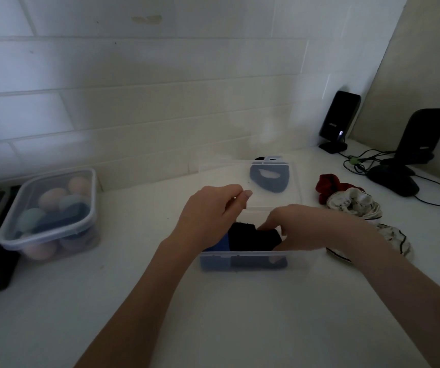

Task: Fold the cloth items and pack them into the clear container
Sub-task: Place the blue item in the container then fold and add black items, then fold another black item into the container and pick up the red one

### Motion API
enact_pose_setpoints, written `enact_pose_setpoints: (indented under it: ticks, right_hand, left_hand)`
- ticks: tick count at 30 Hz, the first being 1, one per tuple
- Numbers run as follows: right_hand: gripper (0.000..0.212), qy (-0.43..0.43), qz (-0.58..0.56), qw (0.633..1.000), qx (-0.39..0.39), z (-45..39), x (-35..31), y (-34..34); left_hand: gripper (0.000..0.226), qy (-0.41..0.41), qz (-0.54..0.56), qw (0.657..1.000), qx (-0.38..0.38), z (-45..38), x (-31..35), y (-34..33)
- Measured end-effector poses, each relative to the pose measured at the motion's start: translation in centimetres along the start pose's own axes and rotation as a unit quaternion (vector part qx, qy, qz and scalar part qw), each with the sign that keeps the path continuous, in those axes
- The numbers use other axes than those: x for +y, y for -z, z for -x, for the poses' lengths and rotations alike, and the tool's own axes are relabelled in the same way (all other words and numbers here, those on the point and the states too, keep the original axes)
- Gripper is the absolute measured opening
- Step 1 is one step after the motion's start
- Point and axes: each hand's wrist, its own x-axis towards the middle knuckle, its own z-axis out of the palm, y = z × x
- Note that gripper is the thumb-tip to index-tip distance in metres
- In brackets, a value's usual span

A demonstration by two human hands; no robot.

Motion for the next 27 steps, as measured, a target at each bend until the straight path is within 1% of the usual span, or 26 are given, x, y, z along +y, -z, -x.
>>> enact_pose_setpoints:
  ticks: [3, 4, 5, 6, 7, 8, 9, 10, 12, 14, 16, 18, 19, 20, 21, 22, 23, 24, 25, 27]
  right_hand:
    - [0.044, 0.004, -0.029, 0.999, 0.025, 0.2, 0.7, 0.3]
    - [0.045, -0.002, -0.058, 0.997, 0.052, 0.5, 1.1, 0.6]
    - [0.041, -0.005, -0.096, 0.991, 0.094, 0.9, 1.5, 1.1]
    - [0.032, -0.007, -0.14, 0.978, 0.153, 1.4, 2.0, 1.8]
    - [0.022, -0.01, -0.185, 0.958, 0.22, 1.7, 2.7, 2.4]
    - [0.017, -0.021, -0.219, 0.932, 0.289, 1.8, 3.6, 2.9]
    - [0.017, -0.035, -0.241, 0.906, 0.347, 1.8, 4.7, 3.3]
    - [0.018, -0.052, -0.252, 0.884, 0.39, 1.4, 5.8, 3.4]
    - [0.02, -0.079, -0.254, 0.861, 0.434, -0.2, 8.0, 2.9]
    - [0.029, -0.097, -0.236, 0.863, 0.436, -2.5, 9.6, 1.9]
    - [0.043, -0.09, -0.184, 0.9, 0.384, -4.6, 10.4, 0.7]
    - [0.056, -0.071, -0.137, 0.942, 0.298, -6.6, 10.9, -0.6]
    - [0.054, -0.069, -0.114, 0.956, 0.263, -7.1, 10.9, -1.1]
    - [0.045, -0.065, -0.09, 0.962, 0.248, -7.5, 10.7, -1.6]
    - [0.033, -0.061, -0.024, 0.968, 0.243, -7.7, 10.4, -1.9]
    - [0.022, -0.068, -0.024, 0.97, 0.232, -7.9, 10.3, -2.0]
    - [0.024, -0.07, -0.056, 0.971, 0.222, -8.0, 10.1, -2.1]
    - [0.028, -0.087, -0.064, 0.967, 0.231, -7.8, 10.0, -1.9]
    - [0.02, -0.083, -0.089, 0.956, 0.266, -7.4, 9.9, -1.6]
    - [0.006, -0.068, -0.148, 0.922, 0.35, -6.6, 10.2, -1.2]
  left_hand:
    - [0.038, 0.004, 0.006, 1.0, 0.002, 0.0, 0.0, 0.1]
    - [0.038, 0.005, 0.008, 1.0, 0.003, 0.0, 0.0, 0.1]
    - [0.037, 0.006, 0.01, 1.0, 0.002, 0.1, 0.0, 0.2]
    - [0.037, 0.007, 0.011, 1.0, 0.0, 0.1, 0.0, 0.2]
    - [0.038, 0.009, 0.011, 1.0, -0.002, 0.1, 0.1, 0.2]
    - [0.038, 0.011, 0.01, 1.0, -0.004, 0.1, 0.1, 0.2]
    - [0.038, 0.012, 0.009, 1.0, -0.005, 0.1, 0.1, 0.3]
    - [0.038, 0.011, 0.007, 1.0, -0.005, 0.1, 0.1, 0.3]
    - [0.039, 0.007, 0.004, 1.0, -0.004, 0.1, 0.2, 0.3]
    - [0.04, 0.003, 0.002, 1.0, -0.002, 0.1, 0.2, 0.3]
    - [0.041, -0.001, -0.002, 1.0, -0.002, 0.1, 0.2, 0.3]
    - [0.04, -0.005, -0.001, 1.0, -0.002, 0.1, 0.1, 0.3]
    - [0.04, -0.006, 0.001, 1.0, -0.001, 0.1, 0.1, 0.3]
    - [0.039, -0.006, 0.001, 1.0, 0.001, 0.1, 0.1, 0.3]
    - [0.039, -0.005, -0.001, 1.0, 0.001, 0.1, 0.1, 0.3]
    - [0.04, -0.006, -0.004, 1.0, 0.002, 0.1, 0.1, 0.2]
    - [0.04, -0.008, -0.005, 1.0, 0.002, 0.1, 0.0, 0.2]
    - [0.04, -0.01, -0.006, 1.0, 0.003, 0.1, 0.0, 0.2]
    - [0.041, -0.013, -0.007, 1.0, 0.004, 0.1, -0.1, 0.2]
    - [0.042, -0.019, -0.01, 1.0, 0.008, 0.2, -0.1, 0.1]
